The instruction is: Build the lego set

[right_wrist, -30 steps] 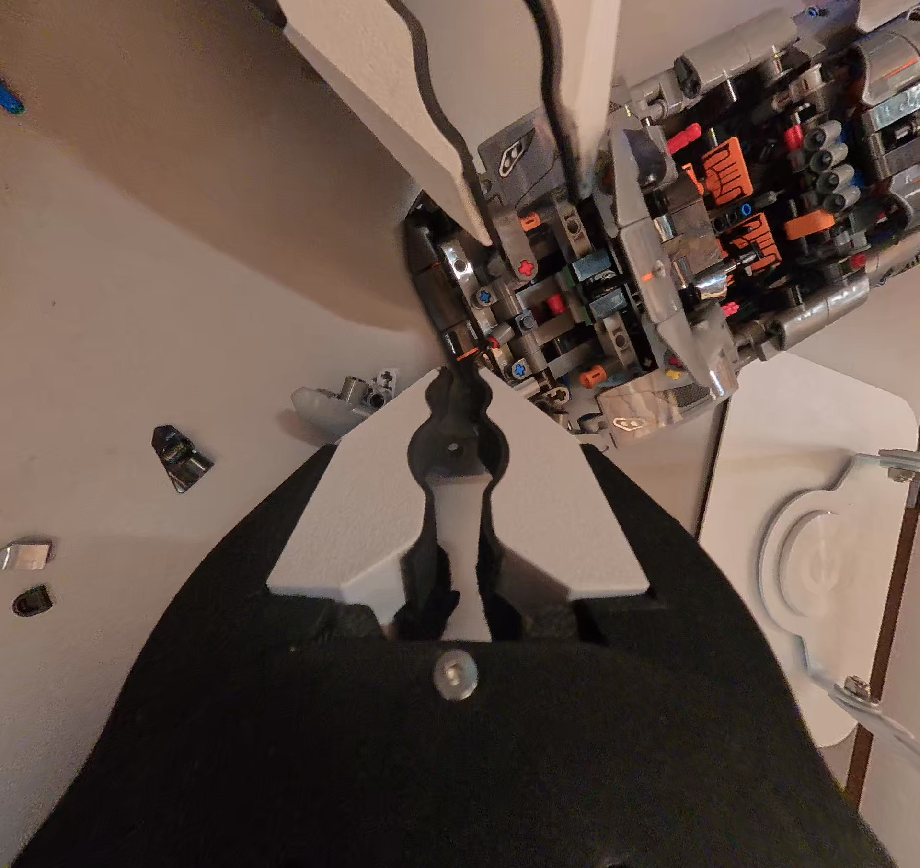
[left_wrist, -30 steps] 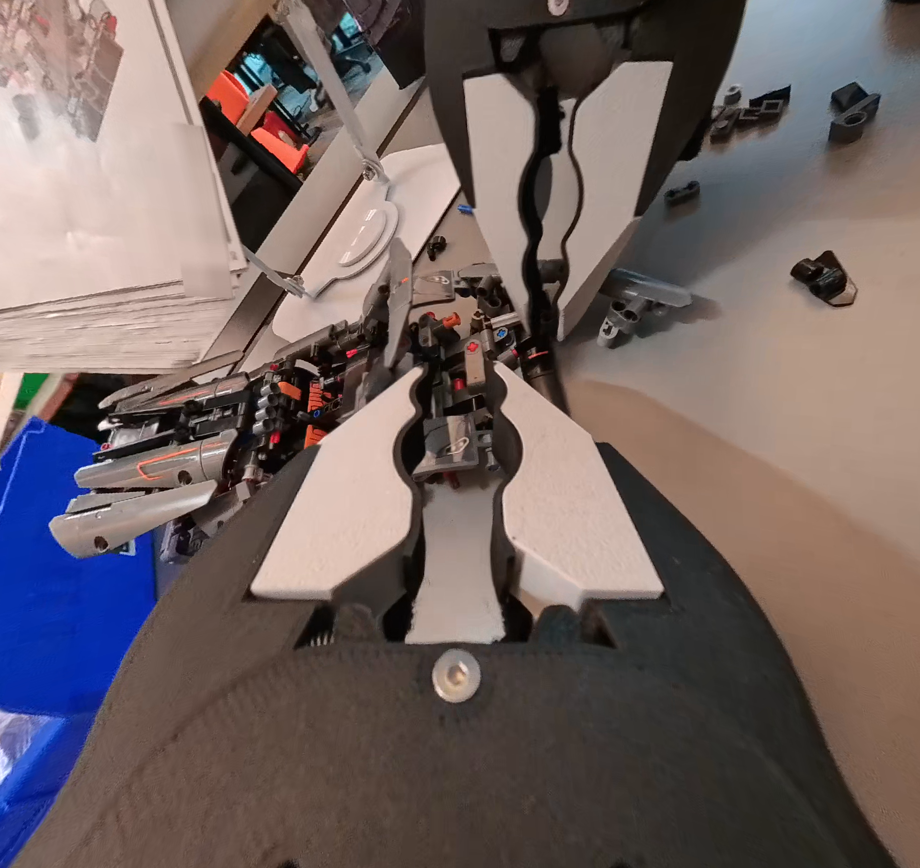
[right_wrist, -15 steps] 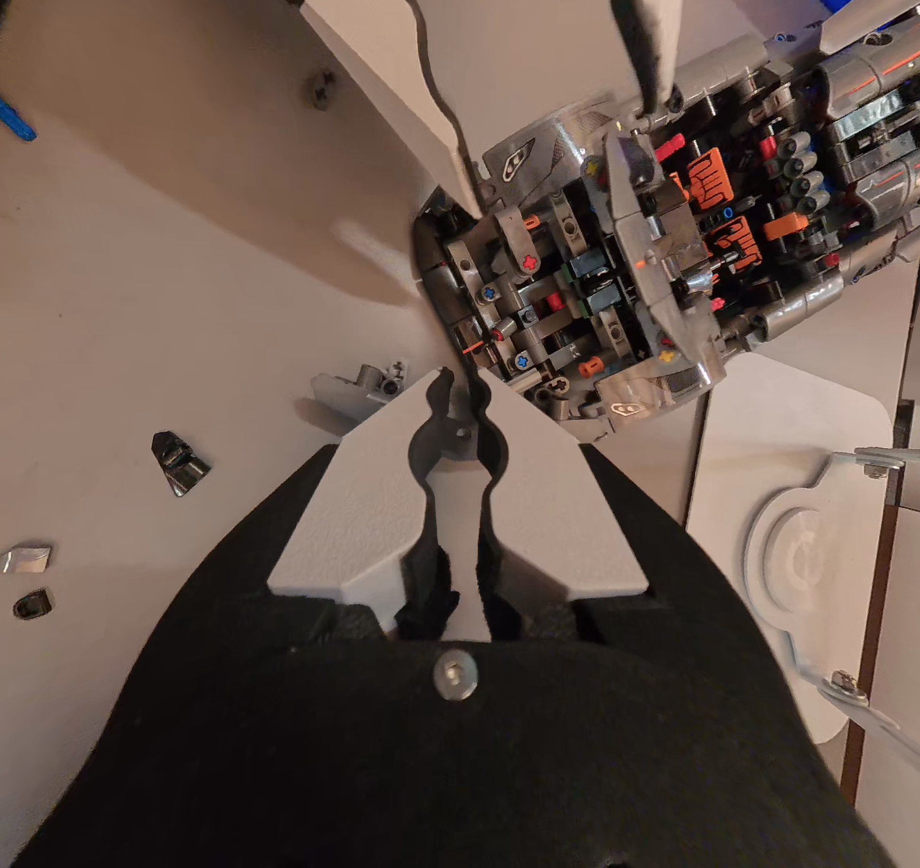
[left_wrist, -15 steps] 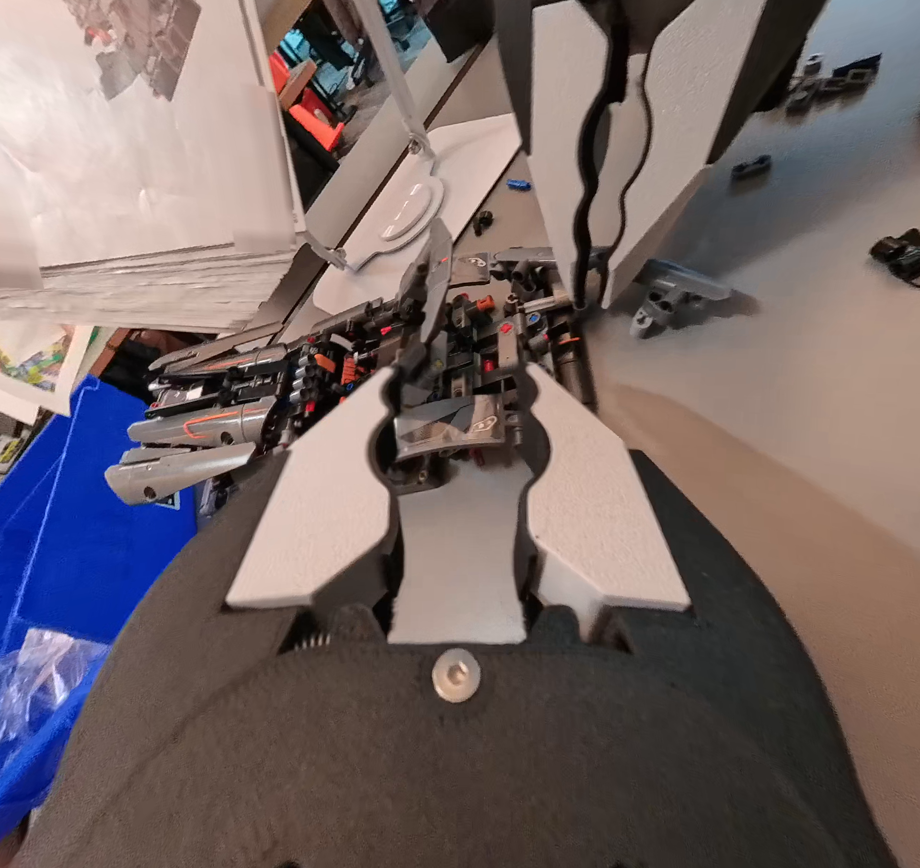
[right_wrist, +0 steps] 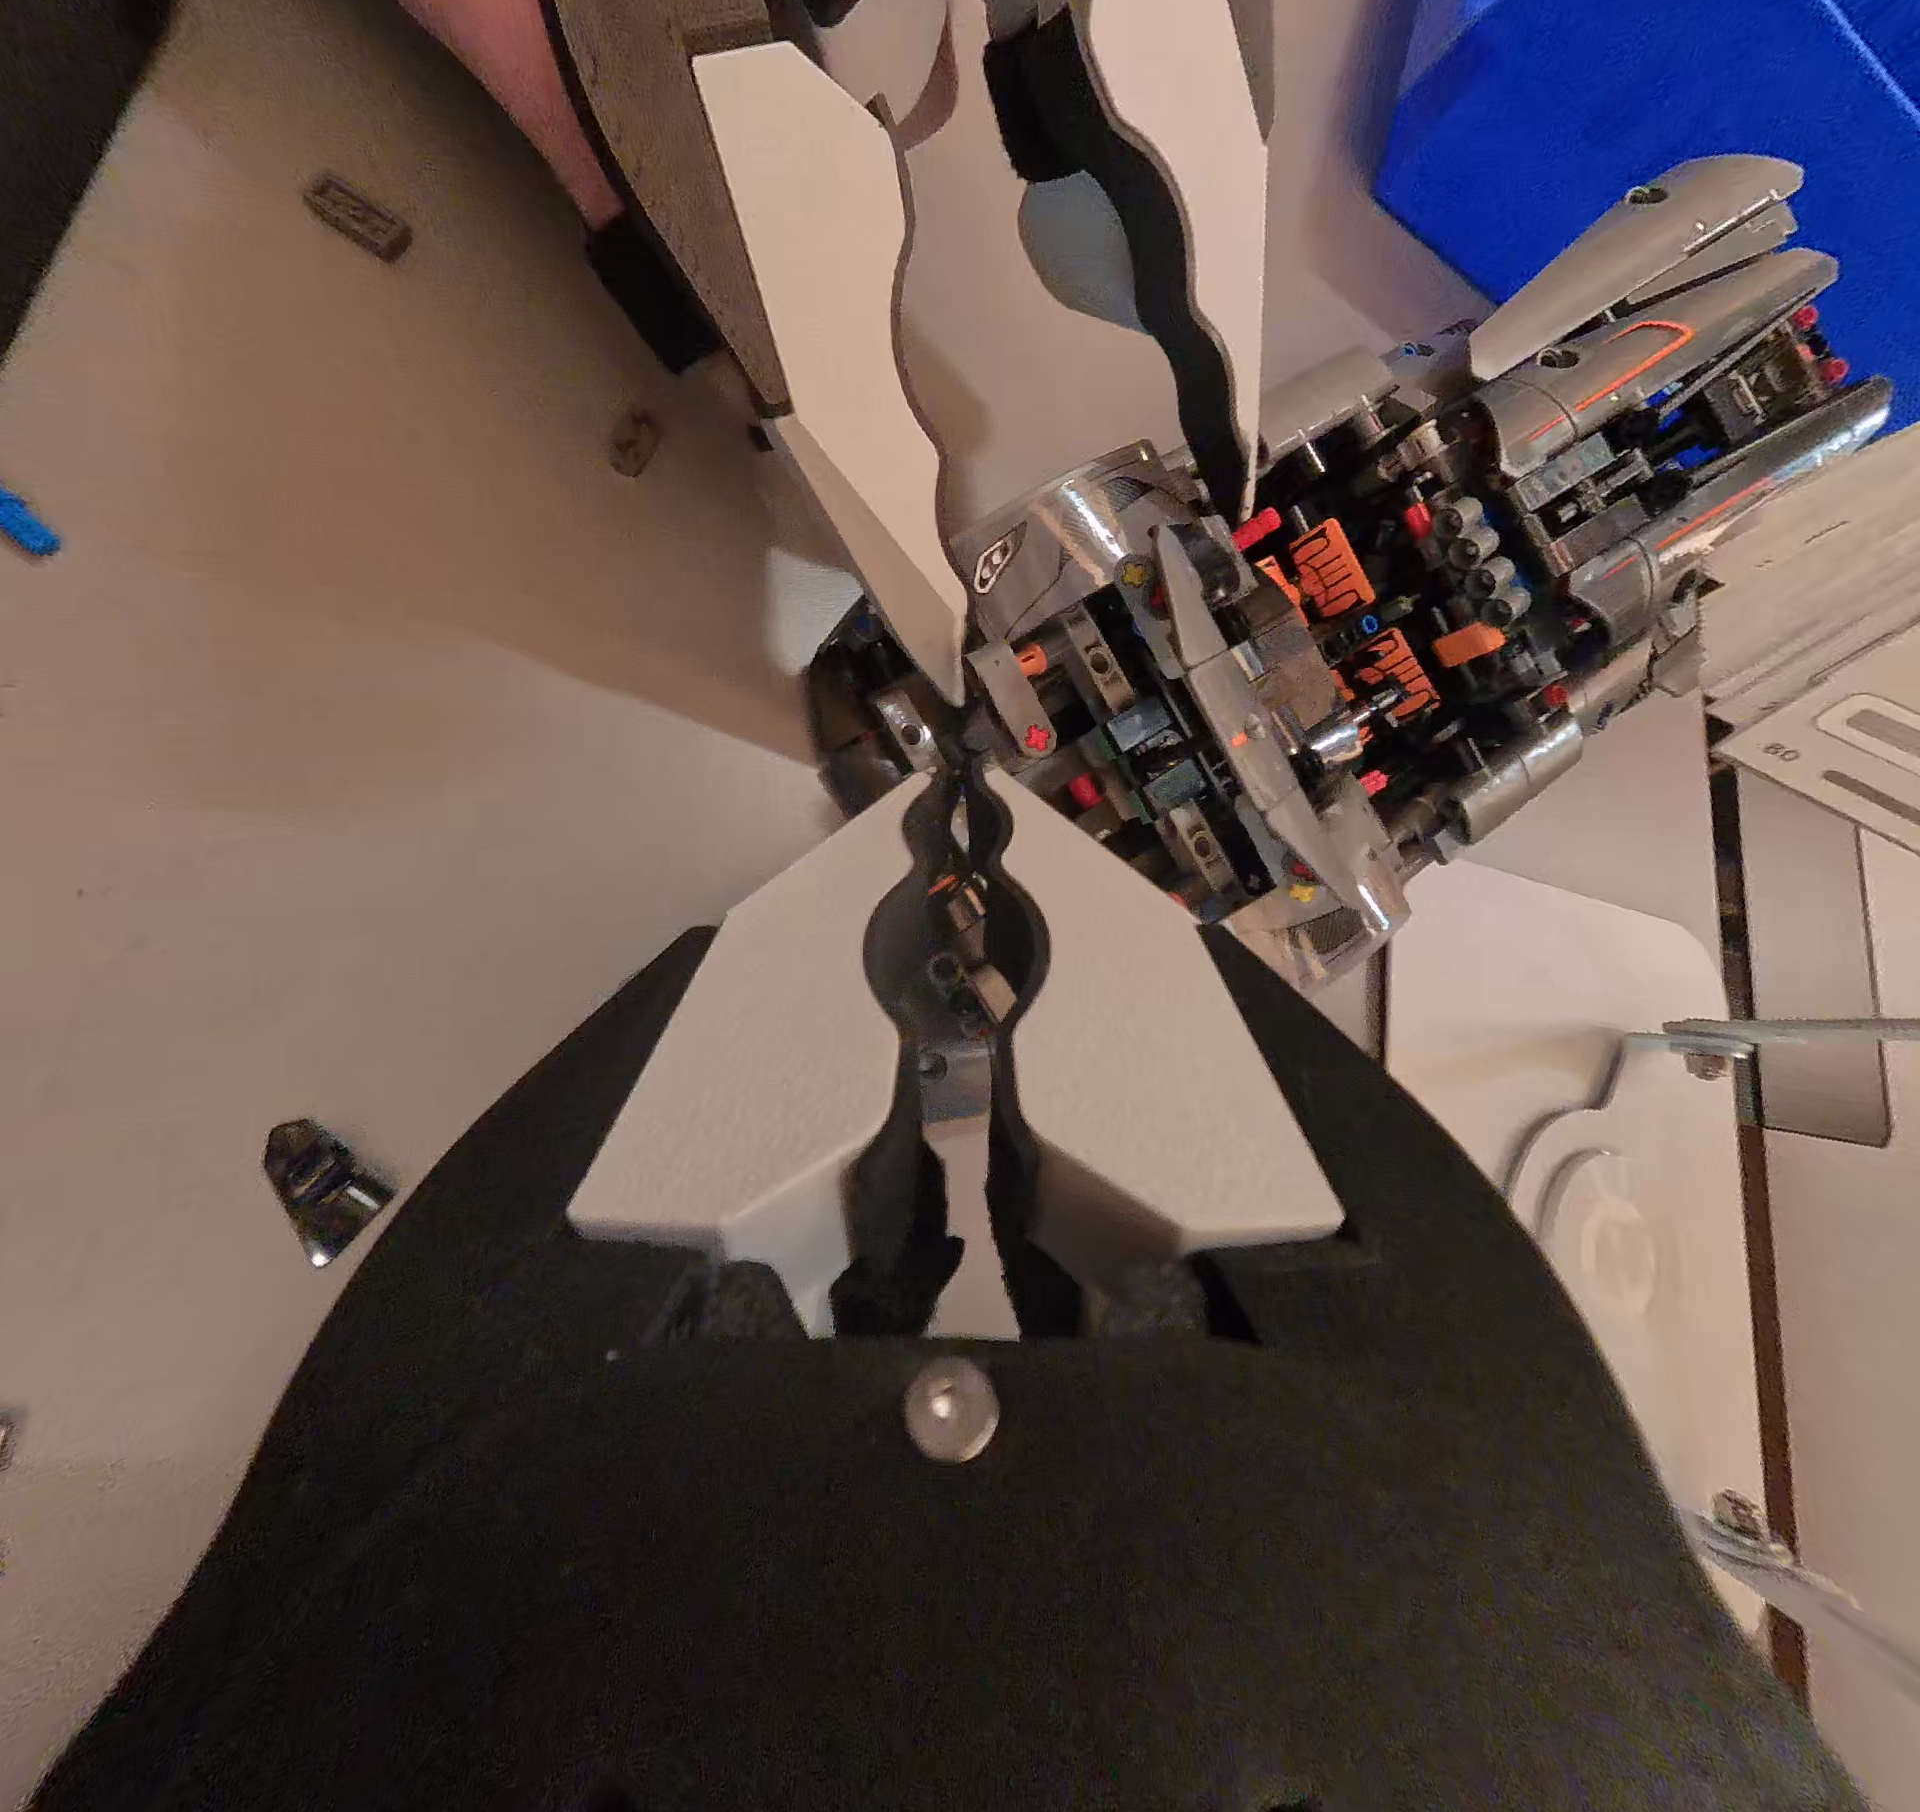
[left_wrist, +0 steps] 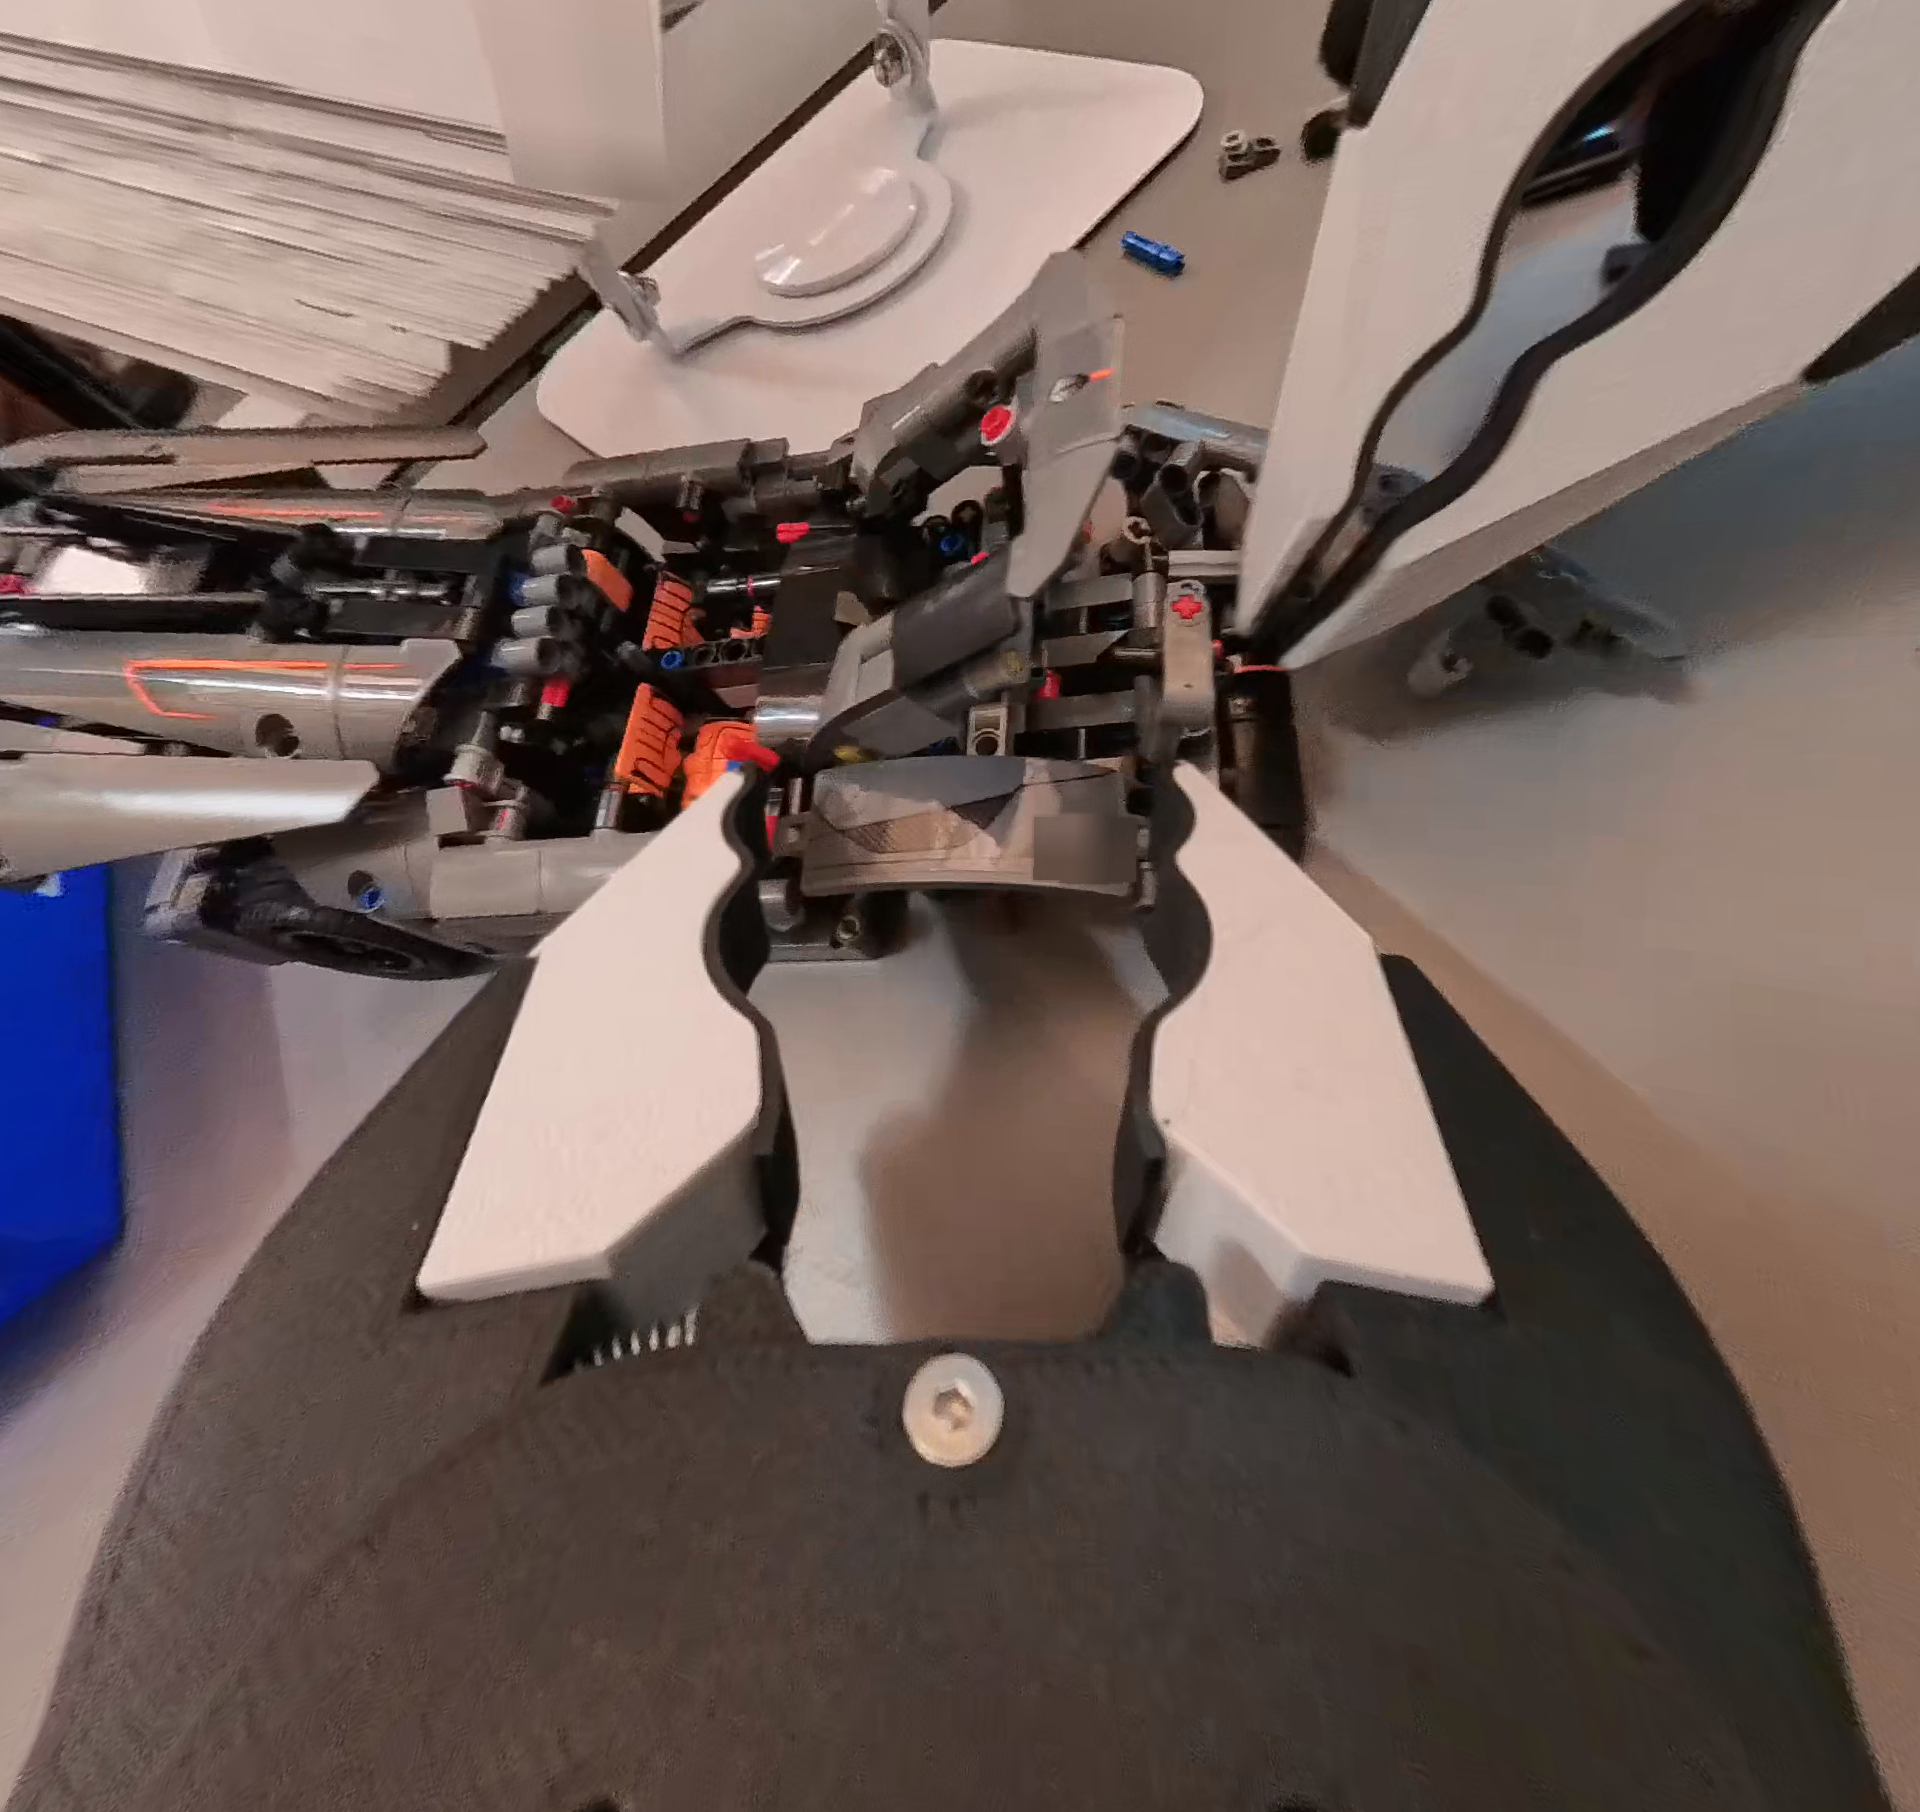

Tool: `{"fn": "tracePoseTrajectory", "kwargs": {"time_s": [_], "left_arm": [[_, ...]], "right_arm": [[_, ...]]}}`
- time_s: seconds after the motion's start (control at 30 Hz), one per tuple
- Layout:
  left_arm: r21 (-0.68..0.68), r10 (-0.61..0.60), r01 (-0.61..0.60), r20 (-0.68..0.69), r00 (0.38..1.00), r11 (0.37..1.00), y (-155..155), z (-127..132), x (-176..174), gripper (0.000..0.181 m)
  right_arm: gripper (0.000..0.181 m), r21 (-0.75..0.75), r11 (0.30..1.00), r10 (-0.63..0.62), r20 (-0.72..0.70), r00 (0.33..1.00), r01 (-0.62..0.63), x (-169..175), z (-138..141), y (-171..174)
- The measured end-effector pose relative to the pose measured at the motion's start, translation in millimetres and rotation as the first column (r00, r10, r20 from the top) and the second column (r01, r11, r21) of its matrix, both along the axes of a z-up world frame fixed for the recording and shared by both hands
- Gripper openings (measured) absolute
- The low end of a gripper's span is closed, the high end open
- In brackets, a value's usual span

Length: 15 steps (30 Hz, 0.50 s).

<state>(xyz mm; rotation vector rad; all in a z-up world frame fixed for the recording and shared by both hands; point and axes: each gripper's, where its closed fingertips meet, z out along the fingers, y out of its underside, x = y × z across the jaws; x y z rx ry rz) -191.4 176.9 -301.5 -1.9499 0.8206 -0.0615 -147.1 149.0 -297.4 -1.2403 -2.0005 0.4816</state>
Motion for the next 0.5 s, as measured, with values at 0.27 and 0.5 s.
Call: {"fn": "tracePoseTrajectory", "kwargs": {"time_s": [0.27, 0.5], "left_arm": [[-0.018, -0.03, 0.031, 0.025, 0.999, 0.999, -2.1, -2.1, 2.9, 0.074], [-0.013, -0.049, 0.049, 0.007, 0.999, 0.999, -3.3, -3.2, 5.3, 0.076]], "right_arm": [[0.0, 0.048, 0.998, -0.034, -0.037, 0.999, 0.035, -11.4, -2.6, 4.1], [0.0, 0.034, 0.998, -0.06, -0.033, 0.998, 0.061, -20.4, -2.3, 11.4]]}}
